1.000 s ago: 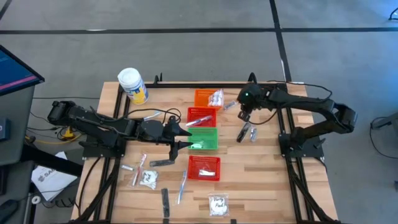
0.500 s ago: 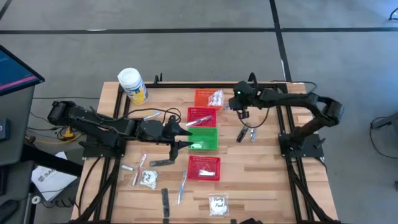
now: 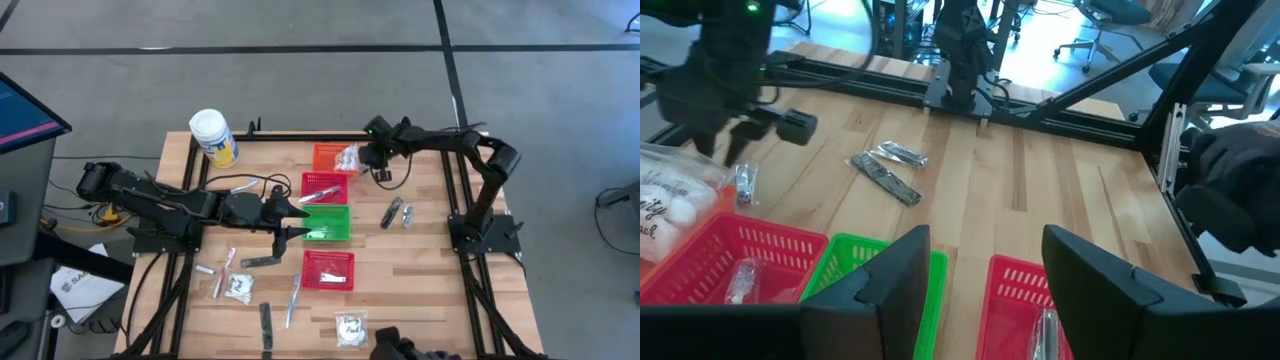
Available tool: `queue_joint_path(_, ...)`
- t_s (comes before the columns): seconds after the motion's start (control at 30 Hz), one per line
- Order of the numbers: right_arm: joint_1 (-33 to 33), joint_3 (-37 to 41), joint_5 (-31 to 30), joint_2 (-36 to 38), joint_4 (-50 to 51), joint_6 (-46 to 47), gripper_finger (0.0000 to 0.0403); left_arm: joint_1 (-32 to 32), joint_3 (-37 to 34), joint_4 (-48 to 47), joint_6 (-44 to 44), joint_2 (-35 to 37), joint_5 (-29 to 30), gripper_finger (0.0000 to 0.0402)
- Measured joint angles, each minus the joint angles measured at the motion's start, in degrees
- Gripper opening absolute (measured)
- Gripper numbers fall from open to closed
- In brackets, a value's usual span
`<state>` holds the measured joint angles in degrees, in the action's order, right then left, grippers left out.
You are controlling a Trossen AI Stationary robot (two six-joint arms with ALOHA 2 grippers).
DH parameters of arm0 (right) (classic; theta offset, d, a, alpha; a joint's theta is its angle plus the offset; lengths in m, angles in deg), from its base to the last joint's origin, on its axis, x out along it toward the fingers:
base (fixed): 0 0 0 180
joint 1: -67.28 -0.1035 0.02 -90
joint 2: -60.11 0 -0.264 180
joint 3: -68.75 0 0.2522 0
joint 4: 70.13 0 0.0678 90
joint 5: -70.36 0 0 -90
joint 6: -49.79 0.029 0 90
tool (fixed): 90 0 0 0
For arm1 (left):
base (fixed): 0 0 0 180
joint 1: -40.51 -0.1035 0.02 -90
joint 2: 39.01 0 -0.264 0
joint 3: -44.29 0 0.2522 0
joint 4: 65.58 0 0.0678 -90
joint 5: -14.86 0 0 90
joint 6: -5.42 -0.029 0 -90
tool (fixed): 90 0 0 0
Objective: Pick & Place Travel size toiletries
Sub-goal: Put the silver nail clipper into the bottom red basket
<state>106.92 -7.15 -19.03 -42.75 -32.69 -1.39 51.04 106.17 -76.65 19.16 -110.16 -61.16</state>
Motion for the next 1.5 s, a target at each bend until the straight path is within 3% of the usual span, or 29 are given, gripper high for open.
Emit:
queue_joint_path(0.43,-0.6,-1.0,0.9,-1.3,5.9,0.2,0.0003,0.0,0.0,-0.1,0.0,0.0,-0.2,0.0186)
queue_joint_path(1.5,-1.1,2.0,1.0,-1.5,5.9,2.7,0.0001,0.0,0.0,0.0,0.0,0.0,0.0,0.0186)
